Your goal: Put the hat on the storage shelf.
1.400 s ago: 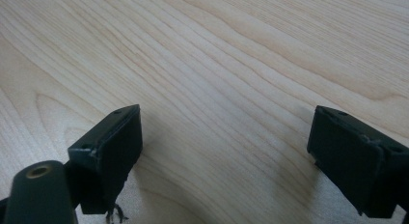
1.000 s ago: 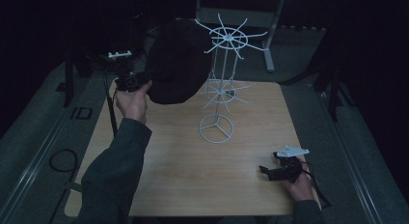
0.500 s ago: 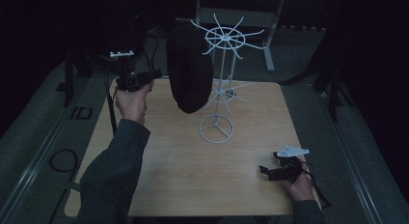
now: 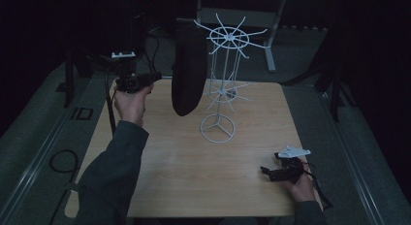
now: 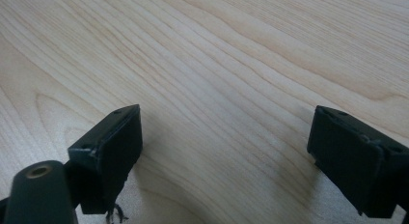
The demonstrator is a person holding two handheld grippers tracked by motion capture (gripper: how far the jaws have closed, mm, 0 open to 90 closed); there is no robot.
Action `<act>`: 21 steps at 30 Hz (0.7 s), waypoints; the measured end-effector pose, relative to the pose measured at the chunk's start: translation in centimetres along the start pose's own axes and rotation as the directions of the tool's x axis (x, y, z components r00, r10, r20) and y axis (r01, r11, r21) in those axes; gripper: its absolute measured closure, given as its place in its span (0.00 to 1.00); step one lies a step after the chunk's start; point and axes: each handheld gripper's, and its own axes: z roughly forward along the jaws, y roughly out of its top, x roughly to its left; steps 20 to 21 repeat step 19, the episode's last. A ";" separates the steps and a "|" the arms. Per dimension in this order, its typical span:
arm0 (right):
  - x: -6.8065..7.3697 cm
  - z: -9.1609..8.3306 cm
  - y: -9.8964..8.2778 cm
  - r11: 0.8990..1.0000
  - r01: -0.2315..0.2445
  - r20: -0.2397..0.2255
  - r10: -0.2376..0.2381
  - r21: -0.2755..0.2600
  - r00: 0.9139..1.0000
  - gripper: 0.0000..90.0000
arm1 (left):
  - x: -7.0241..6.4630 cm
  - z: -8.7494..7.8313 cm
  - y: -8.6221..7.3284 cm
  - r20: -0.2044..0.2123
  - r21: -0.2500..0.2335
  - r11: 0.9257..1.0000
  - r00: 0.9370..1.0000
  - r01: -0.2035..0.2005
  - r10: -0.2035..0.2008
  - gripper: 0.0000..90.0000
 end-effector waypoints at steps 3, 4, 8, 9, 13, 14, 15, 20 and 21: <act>0.0 0.0 0.0 1.000 0.000 -0.001 0.000 0.000 1.000 0.13 | -0.1 -0.3 -0.1 -0.011 -0.001 1.000 1.000 -0.020 0.020 0.66; 0.0 0.0 0.0 1.000 0.000 0.000 0.000 0.000 1.000 0.13 | -0.1 -0.3 -0.1 -0.011 -0.001 1.000 1.000 -0.020 0.020 0.65; 0.0 0.0 0.0 1.000 0.000 0.000 0.000 0.000 1.000 0.13 | -0.3 -0.4 -0.3 -0.030 0.016 0.998 0.998 -0.061 0.062 0.66; 0.0 0.0 0.0 1.000 0.000 0.000 0.000 0.000 1.000 0.13 | -0.3 -0.6 -0.4 -0.041 0.016 0.997 0.996 -0.079 0.080 0.66; 0.0 0.0 0.0 1.000 0.000 0.000 0.000 0.000 1.000 0.13 | -0.4 -0.9 -0.5 -0.052 0.016 0.995 0.994 -0.094 0.094 0.66; 0.0 0.0 0.0 1.000 0.000 0.000 0.000 0.000 1.000 0.13 | -0.5 -1.2 -0.5 -0.062 0.014 0.994 0.992 -0.106 0.107 0.66; 0.0 0.0 0.0 1.000 0.000 0.000 0.000 0.000 1.000 0.13 | -0.5 -1.3 -0.6 -0.063 0.013 0.994 0.992 -0.112 0.112 0.66; 0.0 0.0 0.0 1.000 0.000 0.000 0.000 0.000 1.000 0.13 | -0.6 -1.5 -0.7 -0.067 0.015 0.992 0.989 -0.129 0.130 0.66; 0.0 0.0 0.0 1.000 0.000 0.000 0.000 0.000 1.000 0.13 | -0.6 -1.5 -0.7 -0.067 0.015 0.992 0.989 -0.129 0.130 0.66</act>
